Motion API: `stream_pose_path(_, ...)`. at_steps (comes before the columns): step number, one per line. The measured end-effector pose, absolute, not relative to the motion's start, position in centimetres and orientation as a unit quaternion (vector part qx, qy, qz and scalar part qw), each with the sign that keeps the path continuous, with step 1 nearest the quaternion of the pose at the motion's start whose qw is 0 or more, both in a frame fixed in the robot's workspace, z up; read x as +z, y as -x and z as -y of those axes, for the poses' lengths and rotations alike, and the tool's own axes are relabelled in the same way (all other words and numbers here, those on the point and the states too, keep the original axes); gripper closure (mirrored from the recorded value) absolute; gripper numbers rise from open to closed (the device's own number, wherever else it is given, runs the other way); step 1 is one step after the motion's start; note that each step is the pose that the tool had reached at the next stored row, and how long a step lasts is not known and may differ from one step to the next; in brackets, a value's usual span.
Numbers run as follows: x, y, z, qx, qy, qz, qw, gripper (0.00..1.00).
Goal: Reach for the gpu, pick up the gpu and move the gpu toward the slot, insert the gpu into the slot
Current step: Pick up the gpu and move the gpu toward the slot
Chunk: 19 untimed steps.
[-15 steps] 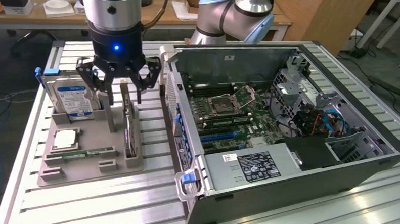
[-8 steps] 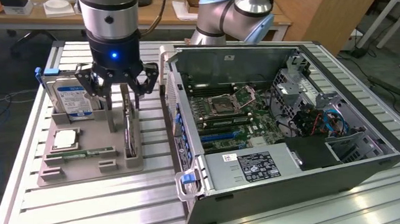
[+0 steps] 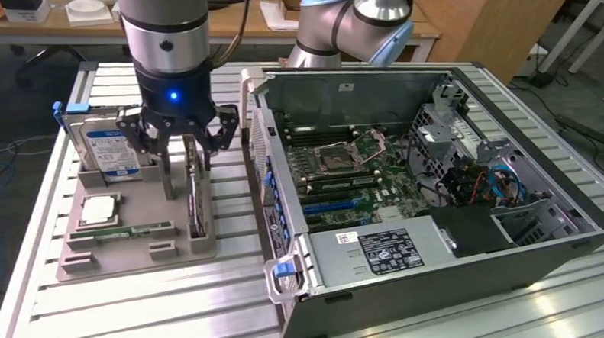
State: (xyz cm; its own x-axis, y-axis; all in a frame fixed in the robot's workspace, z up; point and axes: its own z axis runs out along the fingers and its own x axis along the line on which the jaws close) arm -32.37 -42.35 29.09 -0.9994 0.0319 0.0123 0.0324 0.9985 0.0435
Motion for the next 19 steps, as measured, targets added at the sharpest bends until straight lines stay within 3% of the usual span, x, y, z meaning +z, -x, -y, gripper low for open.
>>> stream_pose_path(19, 25.6, 32.3, 43.2, -0.022, 0.023, 0.999, 0.005, 0.41)
